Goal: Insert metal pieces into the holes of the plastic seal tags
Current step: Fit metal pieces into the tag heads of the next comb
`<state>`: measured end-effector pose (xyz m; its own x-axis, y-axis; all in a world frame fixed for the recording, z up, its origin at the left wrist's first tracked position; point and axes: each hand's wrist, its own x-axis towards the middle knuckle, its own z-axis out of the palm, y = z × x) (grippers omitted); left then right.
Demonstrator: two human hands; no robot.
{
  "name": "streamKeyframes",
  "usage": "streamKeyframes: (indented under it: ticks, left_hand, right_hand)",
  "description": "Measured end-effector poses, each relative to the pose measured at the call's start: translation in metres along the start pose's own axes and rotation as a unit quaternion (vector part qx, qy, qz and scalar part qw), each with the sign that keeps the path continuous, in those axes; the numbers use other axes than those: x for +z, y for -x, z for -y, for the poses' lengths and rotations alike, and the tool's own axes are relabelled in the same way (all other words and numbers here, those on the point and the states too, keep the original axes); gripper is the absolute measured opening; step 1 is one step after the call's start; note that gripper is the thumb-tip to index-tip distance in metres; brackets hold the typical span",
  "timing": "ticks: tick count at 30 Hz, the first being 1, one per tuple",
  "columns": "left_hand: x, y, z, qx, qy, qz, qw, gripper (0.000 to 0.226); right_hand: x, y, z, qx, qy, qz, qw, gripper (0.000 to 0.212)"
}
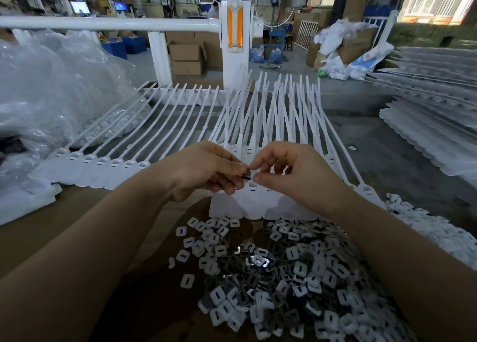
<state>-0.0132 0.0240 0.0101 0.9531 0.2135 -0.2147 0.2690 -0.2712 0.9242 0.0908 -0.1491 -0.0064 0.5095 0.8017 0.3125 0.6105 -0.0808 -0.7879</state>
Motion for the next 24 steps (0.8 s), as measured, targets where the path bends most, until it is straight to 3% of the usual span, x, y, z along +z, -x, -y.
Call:
streamKeyframes:
  ticks: [9, 17, 24]
  left_hand:
    - [-0.0002, 0.001, -0.0018, -0.003, 0.005, 0.027, 1.0, 0.02]
    - [0.0012, -0.0002, -0.0012, 0.018, 0.017, 0.042, 0.999, 0.019]
    - [0.0019, -0.0012, -0.001, 0.044, -0.01, 0.008, 0.999, 0.012]
  right_hand:
    - [0.0017, 0.0004, 0.0025, -0.033, 0.017, -0.011, 0.999, 0.009]
    - [0.0023, -0.0012, 0.0012, 0.031, -0.006, -0.01, 0.999, 0.008]
    - [0.0002, -0.0025, 0.0003, 0.059, -0.035, -0.008, 0.998, 0.011]
